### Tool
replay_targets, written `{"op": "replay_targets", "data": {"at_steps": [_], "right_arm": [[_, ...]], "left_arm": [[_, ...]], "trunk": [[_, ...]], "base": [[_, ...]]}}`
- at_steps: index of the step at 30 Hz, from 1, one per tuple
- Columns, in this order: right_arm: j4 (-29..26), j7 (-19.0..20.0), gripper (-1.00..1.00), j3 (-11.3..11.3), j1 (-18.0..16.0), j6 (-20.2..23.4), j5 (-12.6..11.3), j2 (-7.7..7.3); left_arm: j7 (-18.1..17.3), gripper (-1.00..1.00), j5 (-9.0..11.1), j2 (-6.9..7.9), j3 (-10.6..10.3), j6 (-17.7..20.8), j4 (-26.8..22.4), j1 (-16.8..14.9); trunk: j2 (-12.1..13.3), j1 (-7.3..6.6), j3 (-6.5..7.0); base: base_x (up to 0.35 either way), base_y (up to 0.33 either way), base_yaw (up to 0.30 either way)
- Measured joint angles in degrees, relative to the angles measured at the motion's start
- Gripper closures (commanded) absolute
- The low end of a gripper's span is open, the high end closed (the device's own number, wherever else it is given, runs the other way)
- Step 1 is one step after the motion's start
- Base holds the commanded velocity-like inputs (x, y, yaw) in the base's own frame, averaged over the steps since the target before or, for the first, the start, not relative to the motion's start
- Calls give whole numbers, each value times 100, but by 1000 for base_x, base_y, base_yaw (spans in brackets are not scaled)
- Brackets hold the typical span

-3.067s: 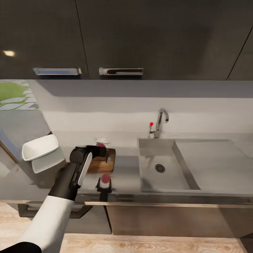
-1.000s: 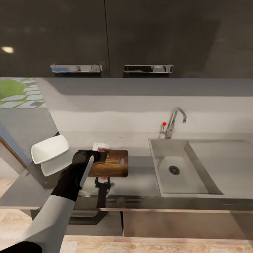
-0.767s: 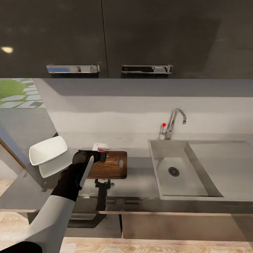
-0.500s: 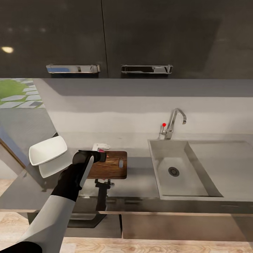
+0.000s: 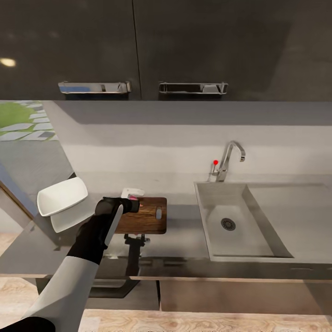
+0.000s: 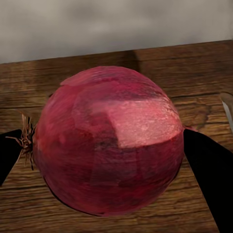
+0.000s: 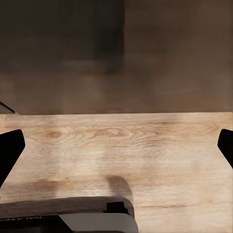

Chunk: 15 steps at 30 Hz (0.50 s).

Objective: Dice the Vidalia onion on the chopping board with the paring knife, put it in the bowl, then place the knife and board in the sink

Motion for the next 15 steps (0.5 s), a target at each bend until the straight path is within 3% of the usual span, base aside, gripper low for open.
{"op": "replay_targets", "data": {"at_steps": [15], "right_arm": [[0, 0, -100, 0, 1, -4, 0, 0]], "left_arm": [[-7, 100, 1, -3, 0, -24, 158, 0]], "trunk": [[0, 0, -76]], "base": [[0, 0, 0]]}}
